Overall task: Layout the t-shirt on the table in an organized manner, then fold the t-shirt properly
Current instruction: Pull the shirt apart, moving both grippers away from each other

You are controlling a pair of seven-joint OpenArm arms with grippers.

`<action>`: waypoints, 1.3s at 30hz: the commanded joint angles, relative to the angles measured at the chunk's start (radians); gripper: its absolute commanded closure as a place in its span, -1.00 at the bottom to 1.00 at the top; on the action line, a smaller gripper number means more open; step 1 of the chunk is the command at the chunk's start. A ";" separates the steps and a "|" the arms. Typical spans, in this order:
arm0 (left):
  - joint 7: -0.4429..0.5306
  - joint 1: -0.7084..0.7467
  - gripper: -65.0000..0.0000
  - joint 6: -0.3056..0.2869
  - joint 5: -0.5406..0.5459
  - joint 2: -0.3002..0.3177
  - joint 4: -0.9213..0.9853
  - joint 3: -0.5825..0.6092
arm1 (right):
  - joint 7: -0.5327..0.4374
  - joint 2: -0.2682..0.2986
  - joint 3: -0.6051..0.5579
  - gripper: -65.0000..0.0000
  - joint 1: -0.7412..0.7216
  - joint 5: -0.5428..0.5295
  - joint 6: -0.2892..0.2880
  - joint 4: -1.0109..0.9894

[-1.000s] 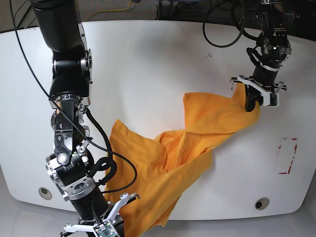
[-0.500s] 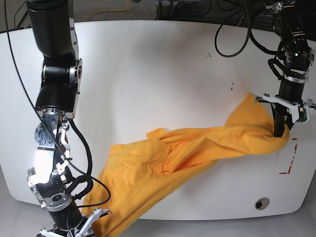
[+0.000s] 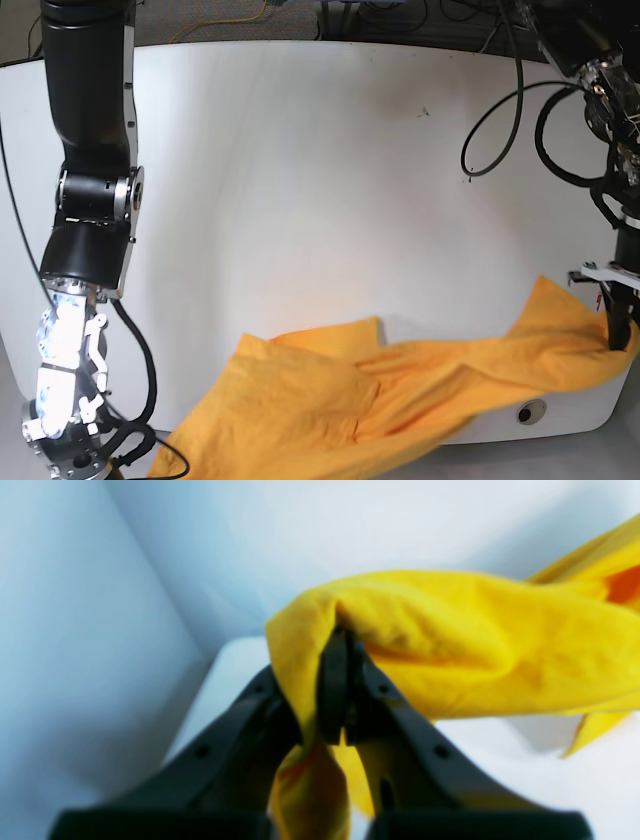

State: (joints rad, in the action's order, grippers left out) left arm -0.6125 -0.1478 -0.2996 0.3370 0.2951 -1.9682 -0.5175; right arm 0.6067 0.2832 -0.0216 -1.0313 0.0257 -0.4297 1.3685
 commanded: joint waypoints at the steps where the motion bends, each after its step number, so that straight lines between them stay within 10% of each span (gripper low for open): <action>1: -0.028 -0.089 1.00 0.012 0.012 0.019 -0.020 -0.020 | -0.034 0.008 0.005 0.98 -0.099 0.004 0.016 -0.037; 20: -0.249 -0.344 0.91 0.012 0.106 0.022 0.000 -0.089 | -0.034 0.044 0.005 0.98 -0.217 0.004 0.016 -0.153; 39: -0.246 -0.155 1.00 -0.060 0.098 -0.021 0.014 -0.031 | -0.034 0.106 0.113 0.98 0.136 -0.002 0.015 -0.082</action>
State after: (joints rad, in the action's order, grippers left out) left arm -0.8932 -0.3103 -0.3511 0.4351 0.2630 -1.9388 -0.5415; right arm 0.6029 0.3748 0.0727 -0.9047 0.0242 -0.4232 1.2472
